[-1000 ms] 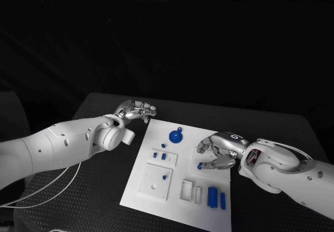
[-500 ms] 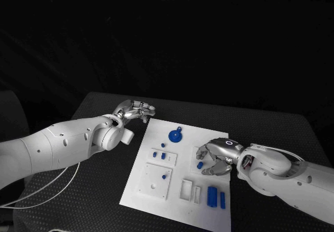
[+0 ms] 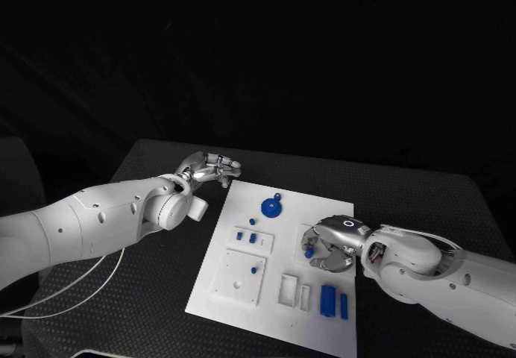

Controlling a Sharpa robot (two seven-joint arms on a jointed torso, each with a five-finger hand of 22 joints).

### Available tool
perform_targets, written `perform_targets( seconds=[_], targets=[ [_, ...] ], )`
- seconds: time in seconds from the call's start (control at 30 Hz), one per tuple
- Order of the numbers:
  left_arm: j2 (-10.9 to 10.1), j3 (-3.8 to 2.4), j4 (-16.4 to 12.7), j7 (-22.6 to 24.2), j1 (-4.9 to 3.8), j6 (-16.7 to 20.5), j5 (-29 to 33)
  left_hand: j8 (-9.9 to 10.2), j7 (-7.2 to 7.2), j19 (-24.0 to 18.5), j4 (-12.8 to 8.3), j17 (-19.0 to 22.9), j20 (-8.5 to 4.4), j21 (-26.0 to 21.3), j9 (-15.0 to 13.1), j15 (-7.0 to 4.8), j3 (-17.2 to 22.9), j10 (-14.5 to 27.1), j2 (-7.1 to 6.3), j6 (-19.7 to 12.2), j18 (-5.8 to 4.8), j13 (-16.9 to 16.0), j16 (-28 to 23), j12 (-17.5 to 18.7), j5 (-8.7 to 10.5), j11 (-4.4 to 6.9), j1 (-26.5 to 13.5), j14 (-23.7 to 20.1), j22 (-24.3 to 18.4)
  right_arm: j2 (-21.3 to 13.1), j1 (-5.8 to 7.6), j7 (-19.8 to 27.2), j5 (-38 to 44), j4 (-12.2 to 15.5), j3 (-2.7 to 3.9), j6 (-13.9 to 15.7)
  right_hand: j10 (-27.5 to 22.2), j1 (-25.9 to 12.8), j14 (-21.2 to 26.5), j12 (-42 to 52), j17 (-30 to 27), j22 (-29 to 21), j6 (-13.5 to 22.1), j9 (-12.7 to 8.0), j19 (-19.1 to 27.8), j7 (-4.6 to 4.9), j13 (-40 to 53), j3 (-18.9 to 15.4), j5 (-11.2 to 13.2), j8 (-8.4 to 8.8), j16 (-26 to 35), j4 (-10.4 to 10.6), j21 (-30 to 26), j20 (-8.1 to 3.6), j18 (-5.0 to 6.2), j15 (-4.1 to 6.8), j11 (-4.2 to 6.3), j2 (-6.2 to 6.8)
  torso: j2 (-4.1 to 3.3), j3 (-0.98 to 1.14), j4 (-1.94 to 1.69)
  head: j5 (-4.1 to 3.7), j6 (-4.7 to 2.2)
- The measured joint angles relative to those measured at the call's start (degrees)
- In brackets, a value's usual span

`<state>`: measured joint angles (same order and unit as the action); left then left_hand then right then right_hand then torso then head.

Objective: Assemble the parts on the task board

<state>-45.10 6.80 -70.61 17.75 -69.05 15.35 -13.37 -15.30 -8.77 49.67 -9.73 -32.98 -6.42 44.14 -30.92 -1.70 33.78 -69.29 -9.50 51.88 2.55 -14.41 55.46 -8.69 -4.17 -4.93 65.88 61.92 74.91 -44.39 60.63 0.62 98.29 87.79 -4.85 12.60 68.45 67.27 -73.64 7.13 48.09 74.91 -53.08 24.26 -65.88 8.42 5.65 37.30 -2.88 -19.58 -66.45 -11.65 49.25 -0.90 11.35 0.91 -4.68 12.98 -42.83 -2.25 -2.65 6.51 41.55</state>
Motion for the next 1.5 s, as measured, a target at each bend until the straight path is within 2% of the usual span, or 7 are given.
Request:
perform_targets(
  seconds=[0.13, 0.4, 0.67, 1.07, 1.13, 1.4, 1.5],
  targets=[
    [0.0, 0.0, 0.0, 0.0, 0.0, 0.0, 0.0, 0.0, 0.0, 0.0, 0.0, 0.0, 0.0, 0.0, 0.0, 0.0, 0.0, 0.0, 0.0, 0.0, 0.0, 0.0, 0.0, 0.0, 0.0, 0.0, 0.0, 0.0, 0.0, 0.2, 0.01, 0.0, 0.4, 0.0, 0.02, 0.1, 1.3, -0.2, -0.1, 0.4, 0.0, 0.0, -1.4, 0.3, -0.2, -0.32, 0.2, 0.8, 0.0, -0.83, 0.0, 0.5, 0.0, -0.04, -0.01, 0.44, 0.68, -0.51, 0.01, 0.01, 0.01, 0.03, 0.05],
    [0.0, 0.0, 0.0, -0.1, 0.01, -0.1, 0.0, 0.0, 0.01, 0.0, 0.0, 0.0, 0.01, 0.0, 0.0, 0.0, 0.0, 0.0, 0.0, 0.0, 0.0, 0.0, 0.0, 0.0, 0.0, 0.01, 0.0, 0.0, 0.0, 0.3, 0.0, -0.6, 1.2, 0.0, 0.04, 0.7, 2.9, -0.3, -0.4, 1.2, -0.1, 0.0, -2.6, 0.6, -0.2, -1.14, 0.8, 2.0, 0.0, -1.39, 0.0, 1.2, 0.3, -0.03, -0.01, 1.15, 0.75, -1.35, 0.05, 0.01, -0.07, -0.02, 0.15],
    [0.0, 0.0, 0.0, -0.1, 0.01, -0.2, 0.0, 0.0, 0.02, 0.0, 0.0, 0.0, 0.01, 0.0, 0.0, 0.0, 0.0, 0.0, 0.0, 0.0, 0.0, 0.0, 0.0, 0.0, 0.0, 0.02, 0.0, 0.0, 0.0, 0.4, -0.09, -1.3, 2.2, 0.4, 0.01, 2.2, 4.0, 0.0, -0.6, 1.4, 0.0, 0.0, -4.4, 0.4, -0.6, -1.71, 0.8, 5.7, 0.0, -1.99, 0.0, 2.6, 0.6, -0.22, 0.0, 1.76, 1.51, -2.53, 0.05, 0.0, -0.04, 0.09, 0.16],
    [0.1, 0.0, 0.5, -0.1, 0.09, -0.2, 0.0, 0.0, 0.09, -0.1, 0.0, 0.0, 0.1, 0.0, 0.0, 0.0, 0.0, 0.0, 0.0, -0.1, 0.0, 0.0, 0.0, 0.0, 0.0, 0.03, 0.0, 0.0, 0.0, -0.7, -0.13, -2.4, 3.4, 2.2, 0.01, 4.3, 4.2, 0.4, -0.7, 1.7, 0.1, 0.0, -5.0, 0.6, -0.9, -1.92, 1.2, 8.1, 0.1, -2.31, 0.0, 3.0, 0.7, -0.34, 0.01, 2.07, 1.72, -2.97, 0.12, -0.02, -0.12, 0.25, 0.37],
    [0.1, 0.0, 0.6, -0.1, 0.09, -0.2, 0.0, 0.0, 0.09, -0.1, 0.0, -0.1, 0.1, 0.0, 0.0, 0.0, 0.0, 0.0, 0.0, -0.1, 0.0, 0.0, 0.0, 0.0, 0.0, 0.03, 0.0, 0.0, 0.0, -1.1, -0.13, -2.5, 3.5, 2.9, 0.24, 4.5, 4.2, 0.4, -0.7, 1.7, 0.1, 0.0, -5.0, 0.7, -1.0, -1.97, 1.2, 8.1, 0.1, -2.32, 0.0, 3.0, 0.7, -0.34, 0.0, 2.08, 1.72, -2.97, 0.14, -0.02, -0.11, 0.34, 0.4],
    [0.4, 0.0, 0.7, -0.1, 0.1, -0.2, 0.1, 0.0, 0.09, -0.1, 0.0, -0.1, 0.11, 0.0, 0.0, 0.0, 0.0, 0.0, 0.0, -0.1, 0.0, 0.0, 0.0, 0.0, 0.0, 0.04, 0.0, 0.0, 0.0, -1.9, 0.58, -3.1, 3.0, 5.9, 2.02, 5.6, 4.4, 0.5, -0.7, 1.7, 0.1, 0.0, -5.2, 0.7, -1.0, -2.13, 1.2, 8.5, 0.1, -2.31, 0.0, 3.1, 0.7, -0.24, 0.01, 2.09, 1.92, -3.04, 0.14, -0.08, 0.01, 0.58, 0.13],
    [0.5, 0.0, 0.8, -0.1, 0.1, -0.2, 0.1, 0.0, 0.09, -0.1, 0.0, -0.1, 0.11, 0.0, 0.0, 0.0, 0.0, 0.0, 0.0, -0.1, 0.01, -0.1, 0.0, 0.0, 0.0, 0.04, 0.0, 0.0, 0.0, -1.4, 0.63, -3.1, 2.5, 6.3, 2.11, 6.2, 4.4, 0.5, -0.7, 1.7, 0.1, 0.0, -5.2, 0.7, -1.0, -2.13, 1.3, 8.5, 0.1, -2.3, 0.0, 3.1, 0.7, -0.24, 0.01, 2.09, 1.92, -3.04, 0.13, -0.08, 0.01, 0.74, 0.0]
  ],
)
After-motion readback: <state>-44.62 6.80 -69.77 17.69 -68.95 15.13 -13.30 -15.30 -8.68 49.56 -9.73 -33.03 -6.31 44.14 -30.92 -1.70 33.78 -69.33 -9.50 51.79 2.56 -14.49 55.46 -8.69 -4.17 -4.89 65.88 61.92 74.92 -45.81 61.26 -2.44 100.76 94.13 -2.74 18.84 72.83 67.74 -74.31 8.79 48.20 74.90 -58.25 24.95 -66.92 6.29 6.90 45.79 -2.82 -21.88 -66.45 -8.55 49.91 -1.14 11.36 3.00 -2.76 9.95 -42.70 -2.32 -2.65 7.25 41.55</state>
